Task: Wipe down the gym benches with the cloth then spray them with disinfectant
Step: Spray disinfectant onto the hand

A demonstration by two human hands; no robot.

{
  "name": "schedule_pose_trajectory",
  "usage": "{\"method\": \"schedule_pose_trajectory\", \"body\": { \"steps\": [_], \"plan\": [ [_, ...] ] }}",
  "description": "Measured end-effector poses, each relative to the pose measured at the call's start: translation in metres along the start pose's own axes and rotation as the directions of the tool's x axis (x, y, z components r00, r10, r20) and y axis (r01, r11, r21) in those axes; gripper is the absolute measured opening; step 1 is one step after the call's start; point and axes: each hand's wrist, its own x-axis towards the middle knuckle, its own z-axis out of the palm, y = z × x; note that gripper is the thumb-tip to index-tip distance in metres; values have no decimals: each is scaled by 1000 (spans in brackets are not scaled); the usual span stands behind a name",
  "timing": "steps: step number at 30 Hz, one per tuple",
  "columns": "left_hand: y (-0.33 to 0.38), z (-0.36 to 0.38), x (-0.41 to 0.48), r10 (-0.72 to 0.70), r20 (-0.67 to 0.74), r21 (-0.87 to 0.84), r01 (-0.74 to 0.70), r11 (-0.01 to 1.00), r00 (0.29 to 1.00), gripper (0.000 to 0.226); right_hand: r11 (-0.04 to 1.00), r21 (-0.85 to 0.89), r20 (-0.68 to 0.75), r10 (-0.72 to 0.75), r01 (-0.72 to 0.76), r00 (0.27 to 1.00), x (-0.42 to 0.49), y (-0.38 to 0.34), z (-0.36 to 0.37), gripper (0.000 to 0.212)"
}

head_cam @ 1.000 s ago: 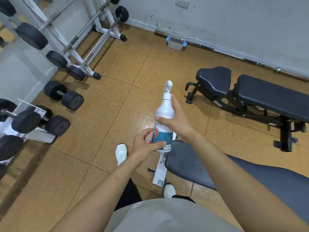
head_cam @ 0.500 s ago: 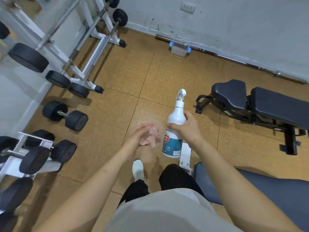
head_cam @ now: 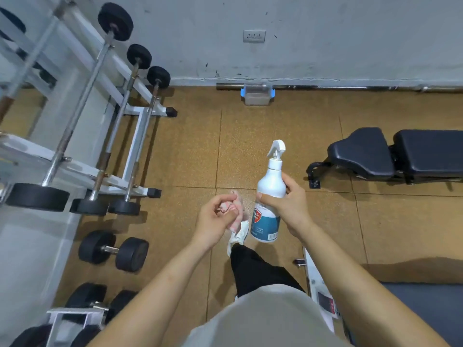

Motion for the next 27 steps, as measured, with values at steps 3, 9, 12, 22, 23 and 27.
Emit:
{"method": "schedule_pose_trajectory", "body": {
  "steps": [3,9,12,22,23,27],
  "plan": [
    [24,-7,60,16,15,94,-17,995,1000,15,995,81,-70,56,-50,996,59,-11,16,68],
    [85,-23,170,-28,12,169,25,985,1000,10,989,109,-15,97,-95,995,167,-60,45,61],
    [106,-30,228,-67,-39,93,70,993,997,12,995,51,16,88,-88,996,219,-89,53,60],
    [168,-31,440,-140,36,-147,144,979,989,14,986,-120,-124,101,-116,987,437,-164,58,51],
    [175,-32,466,-157,34,-136,161,978,987,16,984,-136,-127,102,-119,987,460,-172,58,48],
    [217,-29,565,-178,73,-91,184,979,981,20,973,-173,-195,120,-155,973,550,-207,62,54]
  ]
}}
